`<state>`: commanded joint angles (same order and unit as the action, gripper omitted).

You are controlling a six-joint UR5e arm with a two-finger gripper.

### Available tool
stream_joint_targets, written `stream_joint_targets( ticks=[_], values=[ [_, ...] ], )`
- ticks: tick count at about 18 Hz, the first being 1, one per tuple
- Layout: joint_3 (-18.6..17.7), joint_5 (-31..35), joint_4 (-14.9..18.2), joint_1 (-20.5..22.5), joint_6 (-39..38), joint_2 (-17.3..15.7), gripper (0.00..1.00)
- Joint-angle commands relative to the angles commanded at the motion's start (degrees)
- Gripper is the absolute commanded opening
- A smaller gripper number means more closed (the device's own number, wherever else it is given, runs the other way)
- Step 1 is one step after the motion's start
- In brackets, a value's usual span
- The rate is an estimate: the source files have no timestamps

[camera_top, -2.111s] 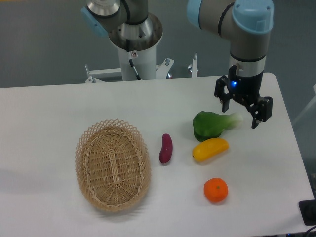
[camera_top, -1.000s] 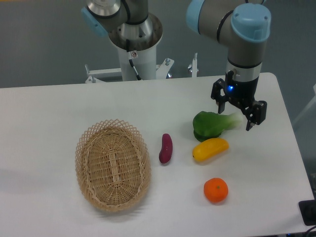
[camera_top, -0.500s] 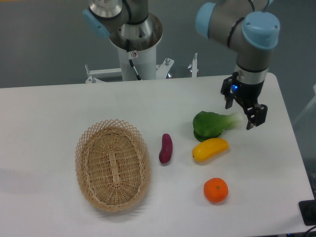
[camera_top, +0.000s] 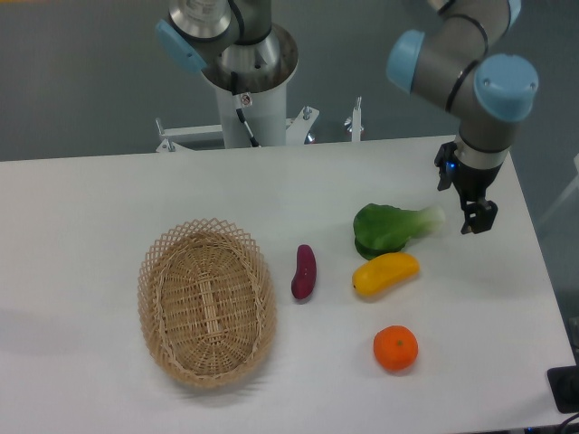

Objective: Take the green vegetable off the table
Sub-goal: 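Lower the open gripper onto the leafy end of the bok choy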

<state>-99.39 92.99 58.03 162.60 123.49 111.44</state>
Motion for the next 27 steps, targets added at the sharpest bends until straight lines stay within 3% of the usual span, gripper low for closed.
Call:
stream_joint_targets(
  ticks=[2, 5, 9, 14, 24, 27],
  values=[
    [-2.64, 0.18, -5.45, 0.09, 0.17, 0.0, 1.0],
    [-5.55, 0.18, -9.5, 0.09, 0.08, 0.35, 1.0],
    [-8.53, 0.09, -10.82, 1.75, 0.0, 0.35, 1.0],
    [-9.68, 0.0, -12.06, 1.84, -0.09, 0.53, 1.0],
    [-9.86, -0.44, -13.37, 1.58, -1.67, 1.93, 1.0],
    [-9.86, -0.44, -13.64, 1.32, -2.55, 2.37, 0.81]
  ],
)
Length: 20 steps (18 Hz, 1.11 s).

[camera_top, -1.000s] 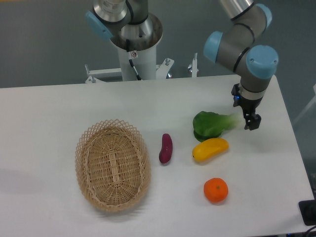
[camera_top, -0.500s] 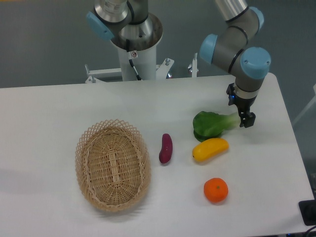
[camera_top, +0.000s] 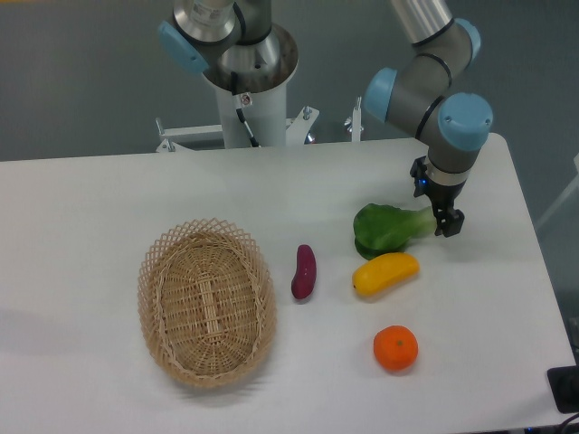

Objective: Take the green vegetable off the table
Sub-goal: 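Close the gripper on the bok choy leaves, then lift the bok choy up off the table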

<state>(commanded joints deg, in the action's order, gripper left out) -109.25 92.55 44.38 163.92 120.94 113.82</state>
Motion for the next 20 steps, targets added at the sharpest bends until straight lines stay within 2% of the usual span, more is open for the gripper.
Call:
stream_joint_targets(
  ticks=[3, 4, 8, 16, 20],
  values=[
    [0.26, 0.0, 0.0, 0.0, -0.09, 0.0, 0.67],
    [0.26, 0.0, -0.09, 0.0, -0.09, 0.0, 0.66],
    [0.61, 0.0, 0.0, 0.0, 0.0, -0.26, 0.5],
    [0.7, 0.0, 0.09, 0.26, 0.17, -0.79, 0.43],
    [0.88, 0.0, 0.09, 0.61, 0.7, -1.4, 0.43]
  ],
)
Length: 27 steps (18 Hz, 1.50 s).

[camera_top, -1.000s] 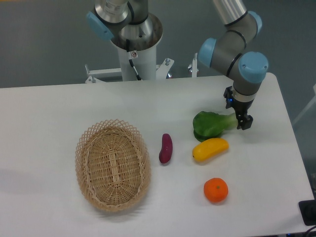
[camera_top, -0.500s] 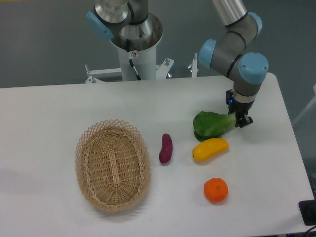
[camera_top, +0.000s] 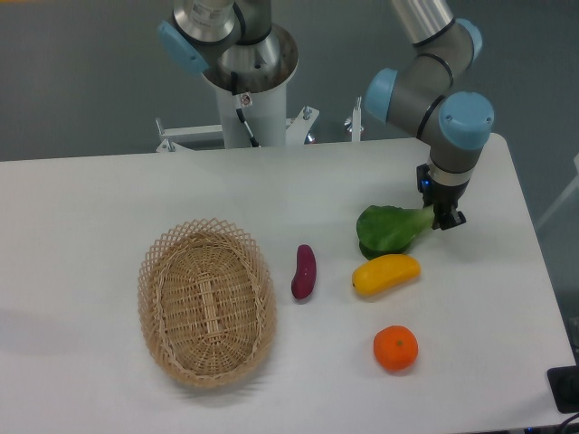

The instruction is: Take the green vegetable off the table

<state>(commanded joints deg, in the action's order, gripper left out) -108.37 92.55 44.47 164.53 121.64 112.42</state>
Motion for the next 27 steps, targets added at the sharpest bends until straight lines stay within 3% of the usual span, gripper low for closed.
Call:
stream_joint_targets(
  ticks=[4, 8, 12, 16, 21, 27],
  values=[
    [0.17, -1.05, 0.18, 1.23, 0.61, -1.23, 0.4],
    [2.19, -2.63, 2.54, 1.58, 0.62, -3.51, 0.4],
    [8.42, -3.34, 14.3, 1.32, 0.62, -5.98, 0.37],
    [11.69, -8.15, 18.18, 0.44, -1.57, -7.12, 0.37],
    [11.69, -21.25, 18.46, -1.74, -14.03, -8.53, 0.37],
    [12.13, -22.41, 18.11, -9.22, -28.89, -10.63, 0.37]
  ],
)
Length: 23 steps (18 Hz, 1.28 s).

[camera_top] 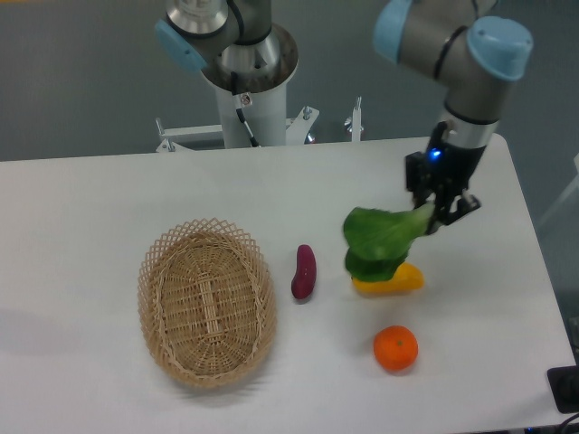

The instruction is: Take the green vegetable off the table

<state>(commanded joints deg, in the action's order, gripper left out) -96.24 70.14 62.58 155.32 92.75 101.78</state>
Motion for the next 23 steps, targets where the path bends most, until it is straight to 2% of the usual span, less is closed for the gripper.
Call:
stream_joint_targets(
  ticks=[3, 8, 23],
  values=[
    [0.7, 0.09, -0.35, -2.12, -5.81, -0.27, 0.37],
    [1.5, -1.32, -1.58, -4.05, -10.39, -0.27, 0.37],
    [2.73, -1.49, -1.67, -5.2, -12.24, -0.18, 0.37]
  ],
)
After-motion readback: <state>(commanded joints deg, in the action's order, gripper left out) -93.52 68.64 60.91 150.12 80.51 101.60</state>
